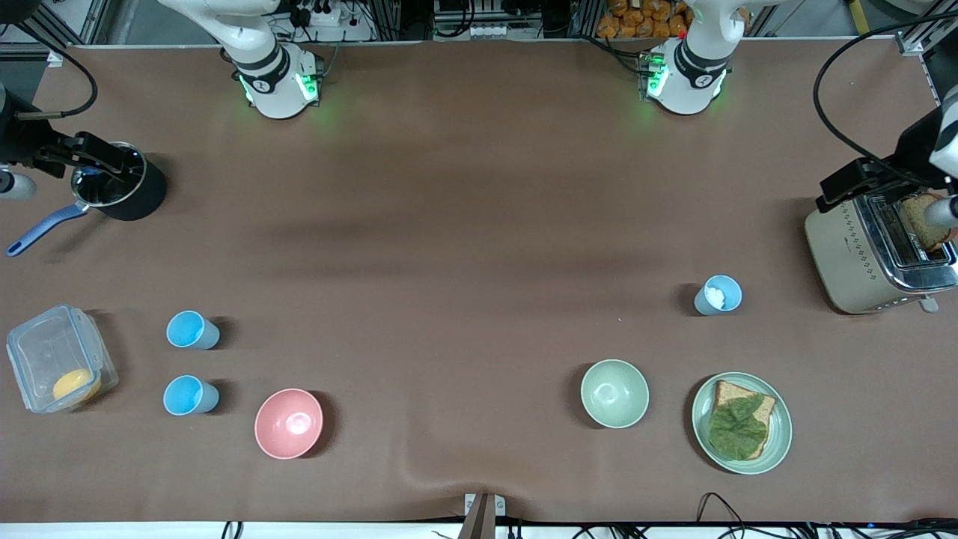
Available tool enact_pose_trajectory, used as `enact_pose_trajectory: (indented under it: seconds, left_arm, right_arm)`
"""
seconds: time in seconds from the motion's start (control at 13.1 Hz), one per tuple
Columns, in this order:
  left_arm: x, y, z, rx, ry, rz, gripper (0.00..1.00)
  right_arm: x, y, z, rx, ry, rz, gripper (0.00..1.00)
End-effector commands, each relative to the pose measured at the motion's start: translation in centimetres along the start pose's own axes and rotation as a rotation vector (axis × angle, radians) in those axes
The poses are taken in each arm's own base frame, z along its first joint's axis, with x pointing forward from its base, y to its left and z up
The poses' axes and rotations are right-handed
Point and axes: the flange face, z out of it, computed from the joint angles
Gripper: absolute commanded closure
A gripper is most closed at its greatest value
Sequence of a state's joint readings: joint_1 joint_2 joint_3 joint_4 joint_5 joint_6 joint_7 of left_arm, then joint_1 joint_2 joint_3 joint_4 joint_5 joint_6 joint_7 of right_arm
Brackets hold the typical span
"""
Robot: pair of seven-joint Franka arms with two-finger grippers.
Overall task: Stack blue cups with both arms
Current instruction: 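Reach the left gripper to the blue cup while the right gripper reaches another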
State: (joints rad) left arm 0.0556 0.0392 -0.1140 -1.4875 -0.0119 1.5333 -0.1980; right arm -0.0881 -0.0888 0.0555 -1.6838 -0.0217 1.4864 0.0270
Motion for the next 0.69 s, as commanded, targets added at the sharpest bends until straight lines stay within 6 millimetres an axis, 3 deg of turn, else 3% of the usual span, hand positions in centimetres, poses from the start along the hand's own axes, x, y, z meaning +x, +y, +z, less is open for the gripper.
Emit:
enact_pose_trajectory:
  seconds: [0.0,0.23,0.46,0.61]
  left_arm:
    - [-0.7,0.0,-0.9,0.025,0.011,-0.001,0.00]
    - [-0.3,-0.4,-0.3,0.026,-0.005,-0.006,0.00]
    - [2.2,-0.1,4.9,0.054,-0.075,0.010,0.00]
    - [4.6,-0.1,10.5,0.057,-0.085,0.015,0.00]
  right_arm:
    - [-0.1,-0.2,-0.4,-0.002,-0.012,-0.001,0.00]
    - [0.0,-0.3,-0.4,0.000,-0.011,-0.001,0.00]
    - [0.7,0.2,-0.2,0.002,0.007,0.008,0.00]
    - [2.3,1.1,1.6,-0.011,-0.019,0.020,0.00]
